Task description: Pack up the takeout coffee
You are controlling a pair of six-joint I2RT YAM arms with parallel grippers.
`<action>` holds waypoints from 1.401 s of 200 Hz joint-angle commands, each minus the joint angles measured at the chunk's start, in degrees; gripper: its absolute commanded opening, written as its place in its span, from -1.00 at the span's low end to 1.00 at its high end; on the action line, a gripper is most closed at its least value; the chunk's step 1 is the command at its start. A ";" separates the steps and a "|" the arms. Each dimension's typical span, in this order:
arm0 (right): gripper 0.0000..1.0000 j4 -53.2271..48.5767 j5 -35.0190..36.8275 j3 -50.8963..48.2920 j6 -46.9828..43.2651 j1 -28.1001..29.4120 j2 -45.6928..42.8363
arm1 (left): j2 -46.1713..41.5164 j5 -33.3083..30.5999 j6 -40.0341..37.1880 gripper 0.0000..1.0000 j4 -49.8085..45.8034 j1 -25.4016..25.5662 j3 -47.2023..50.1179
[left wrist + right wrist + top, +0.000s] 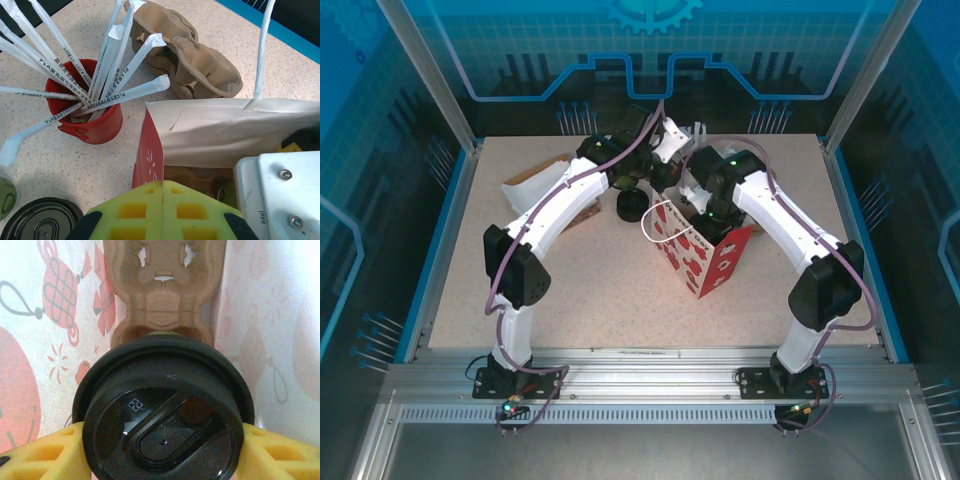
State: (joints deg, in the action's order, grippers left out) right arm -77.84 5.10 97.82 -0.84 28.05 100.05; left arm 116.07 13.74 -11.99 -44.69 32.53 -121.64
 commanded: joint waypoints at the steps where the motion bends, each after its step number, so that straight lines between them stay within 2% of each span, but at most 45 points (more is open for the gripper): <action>1: -0.29 0.31 -0.62 -0.49 0.10 -0.73 -0.75 | -1.64 -0.89 0.30 -0.93 -0.53 0.16 1.38; 280: -0.31 -0.01 -0.28 -0.08 -0.02 -0.47 -1.45 | -1.88 -1.08 0.14 -0.94 -1.12 0.16 1.67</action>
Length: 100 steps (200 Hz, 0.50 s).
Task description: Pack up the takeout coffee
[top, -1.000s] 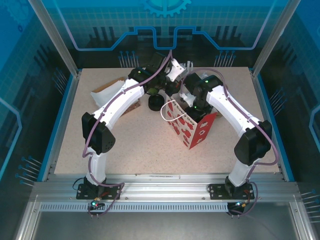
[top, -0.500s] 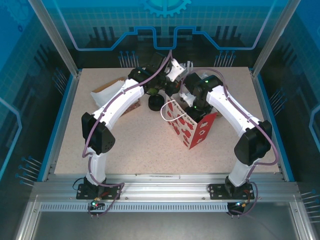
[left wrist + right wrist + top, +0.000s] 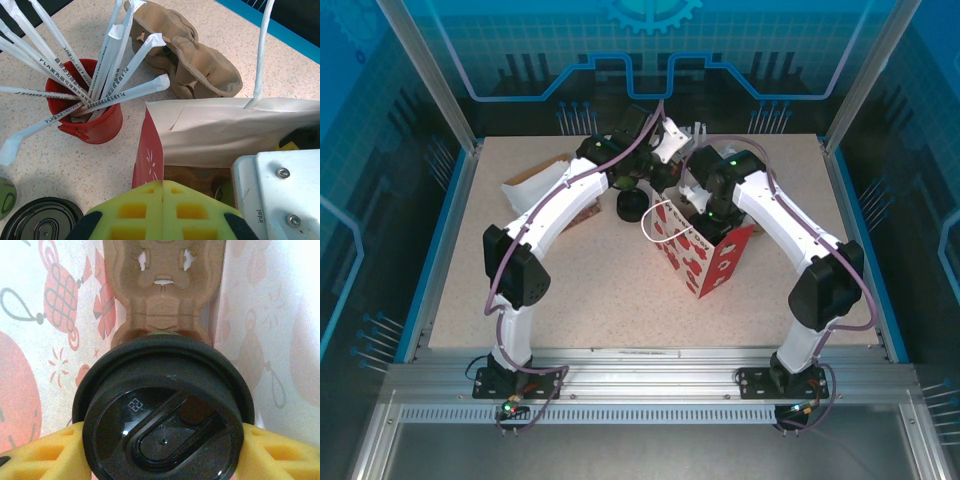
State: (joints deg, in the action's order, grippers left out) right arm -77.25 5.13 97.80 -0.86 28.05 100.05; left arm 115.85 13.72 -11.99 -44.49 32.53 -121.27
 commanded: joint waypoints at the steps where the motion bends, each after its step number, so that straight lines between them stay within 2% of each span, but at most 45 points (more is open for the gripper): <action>1: -0.31 -0.61 -0.30 -0.02 0.08 -0.46 -1.45 | -1.67 -1.06 0.13 -0.93 -1.31 0.23 1.30; 100: -0.31 -2.83 0.83 0.83 -0.01 0.42 -2.56 | -1.70 -1.43 -0.04 -0.94 -1.21 0.18 1.28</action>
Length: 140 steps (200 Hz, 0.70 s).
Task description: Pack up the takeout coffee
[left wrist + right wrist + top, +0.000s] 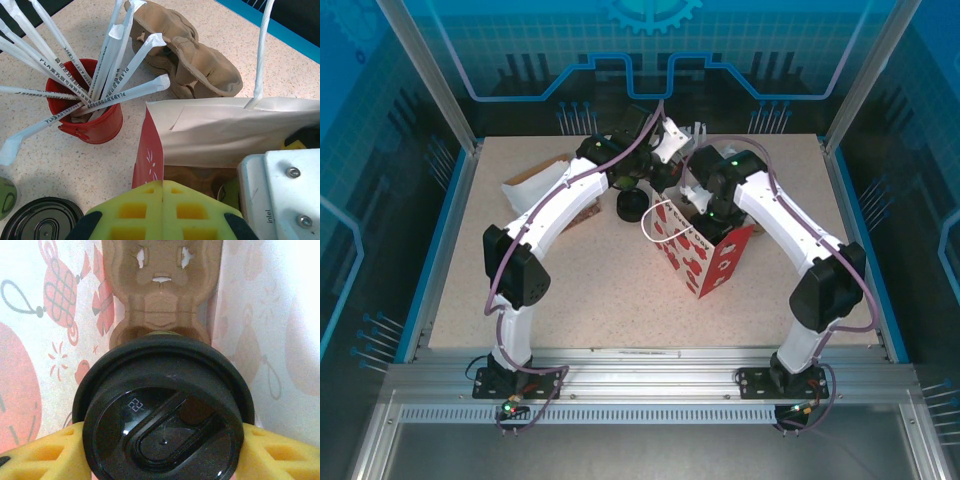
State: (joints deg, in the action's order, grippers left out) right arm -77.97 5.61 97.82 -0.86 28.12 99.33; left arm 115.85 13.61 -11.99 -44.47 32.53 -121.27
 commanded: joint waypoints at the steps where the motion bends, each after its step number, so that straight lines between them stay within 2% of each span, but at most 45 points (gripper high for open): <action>1: -0.31 -2.14 0.36 0.80 -0.01 0.31 -1.81 | -1.69 -1.31 -0.05 -0.94 -1.23 0.17 1.29; 140: -0.32 -2.19 0.50 1.14 0.10 0.27 0.14 | -1.86 -1.40 -0.04 -0.94 -1.08 0.21 1.30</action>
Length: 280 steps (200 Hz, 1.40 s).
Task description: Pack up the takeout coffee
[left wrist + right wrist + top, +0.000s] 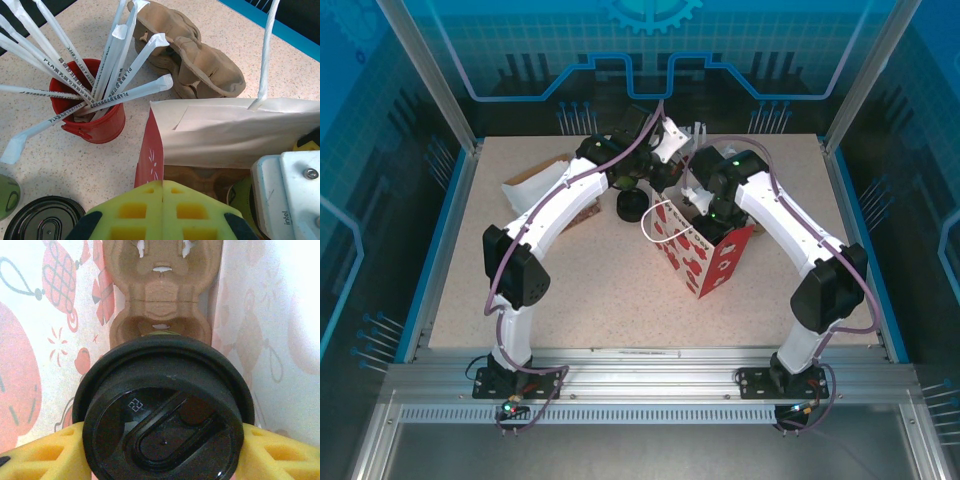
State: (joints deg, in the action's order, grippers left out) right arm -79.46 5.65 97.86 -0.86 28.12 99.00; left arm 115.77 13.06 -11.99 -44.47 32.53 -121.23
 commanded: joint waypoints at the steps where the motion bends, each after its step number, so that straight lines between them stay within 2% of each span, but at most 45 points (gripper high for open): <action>1: -0.32 -0.70 0.48 1.10 0.04 0.27 0.48 | -1.73 -0.85 -0.05 -0.94 -1.07 0.18 1.26; 280: -0.33 2.07 -0.17 -0.60 -0.19 -0.59 2.46 | -2.03 -0.92 -0.10 -0.94 -1.23 0.09 1.48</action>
State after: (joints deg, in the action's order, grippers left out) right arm -78.22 5.78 97.84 -0.89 28.10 100.64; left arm 115.55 12.84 -11.99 -44.27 32.53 -120.90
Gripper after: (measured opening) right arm 0.632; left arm 0.053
